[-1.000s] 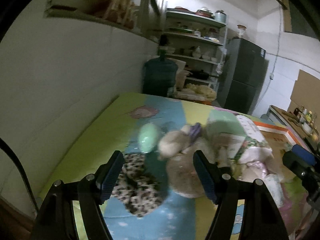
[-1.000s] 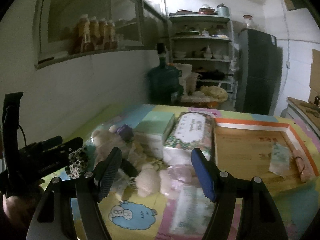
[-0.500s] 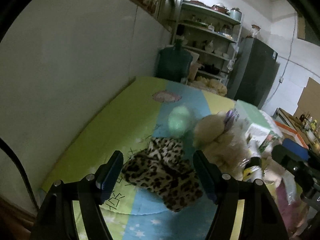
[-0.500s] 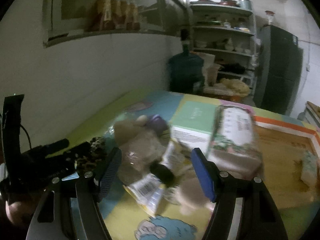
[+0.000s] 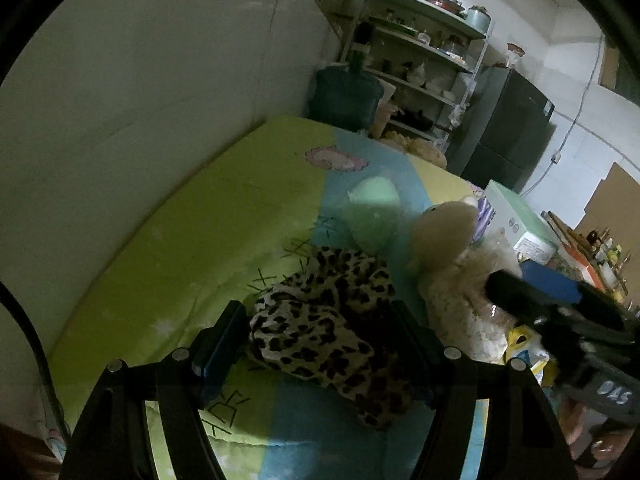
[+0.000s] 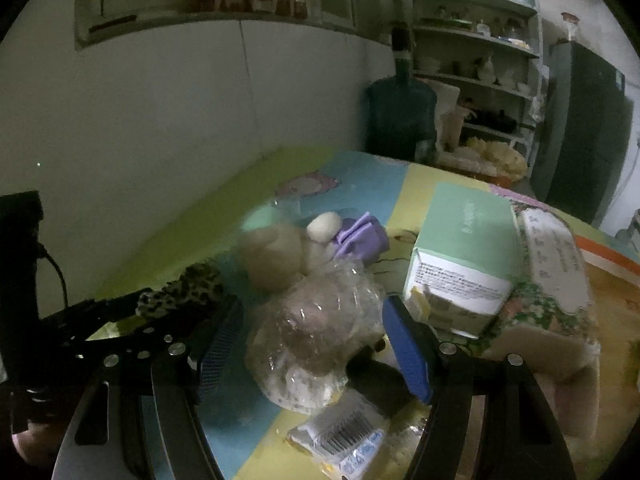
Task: Organize soft objects
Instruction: 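Grasp the leopard-print cloth with the left tool while the right tool grasps the clear plastic bag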
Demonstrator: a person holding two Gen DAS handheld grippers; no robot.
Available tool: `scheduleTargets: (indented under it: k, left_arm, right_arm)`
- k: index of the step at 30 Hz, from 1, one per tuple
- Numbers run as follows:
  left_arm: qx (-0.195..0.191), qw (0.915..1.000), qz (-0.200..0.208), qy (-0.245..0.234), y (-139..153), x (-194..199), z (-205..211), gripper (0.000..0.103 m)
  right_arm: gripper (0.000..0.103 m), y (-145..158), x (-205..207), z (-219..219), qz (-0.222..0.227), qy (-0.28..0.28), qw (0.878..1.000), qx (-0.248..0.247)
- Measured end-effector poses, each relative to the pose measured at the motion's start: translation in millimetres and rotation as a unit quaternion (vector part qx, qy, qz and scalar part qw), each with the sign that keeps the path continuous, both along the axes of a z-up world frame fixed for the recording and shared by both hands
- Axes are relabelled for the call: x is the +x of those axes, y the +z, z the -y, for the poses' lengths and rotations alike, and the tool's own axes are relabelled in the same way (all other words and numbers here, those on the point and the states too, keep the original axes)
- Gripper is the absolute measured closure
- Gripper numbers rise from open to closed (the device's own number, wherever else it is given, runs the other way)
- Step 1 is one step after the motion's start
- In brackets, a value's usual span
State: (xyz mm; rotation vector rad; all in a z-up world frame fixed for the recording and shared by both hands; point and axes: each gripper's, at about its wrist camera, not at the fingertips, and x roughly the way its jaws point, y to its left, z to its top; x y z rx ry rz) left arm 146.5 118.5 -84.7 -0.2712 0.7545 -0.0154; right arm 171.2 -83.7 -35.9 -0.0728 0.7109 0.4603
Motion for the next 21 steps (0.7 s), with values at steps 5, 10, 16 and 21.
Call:
scheduleTargets:
  k: [5, 10, 16, 21]
  left_arm:
    - [0.009, 0.9999, -0.005, -0.008, -0.4, 3.8, 2.3, 0.038]
    - [0.016, 0.9996, 0.002, -0.021, -0.2, 2.0, 5.1, 0.066]
    - [0.0, 0.9994, 0.01, -0.034, -2.8, -0.5, 2.7, 0.087]
    - [-0.008, 0.9993, 0.021, -0.029, -0.8, -3.1, -0.2, 0.089]
  right_arm:
    - [0.03, -7.4, 4.7, -6.6, -0.005, 0.002, 1.0, -0.014]
    - [0.038, -11.3, 5.2, -10.0, -0.004, -0.001, 0.999, -0.033]
    - [0.046, -10.9, 5.3, -7.1, -0.005, -0.005, 1.0, -0.028]
    - [0.05, -6.2, 3.2, 4.5, -0.01, -0.009, 1.0, 0.002]
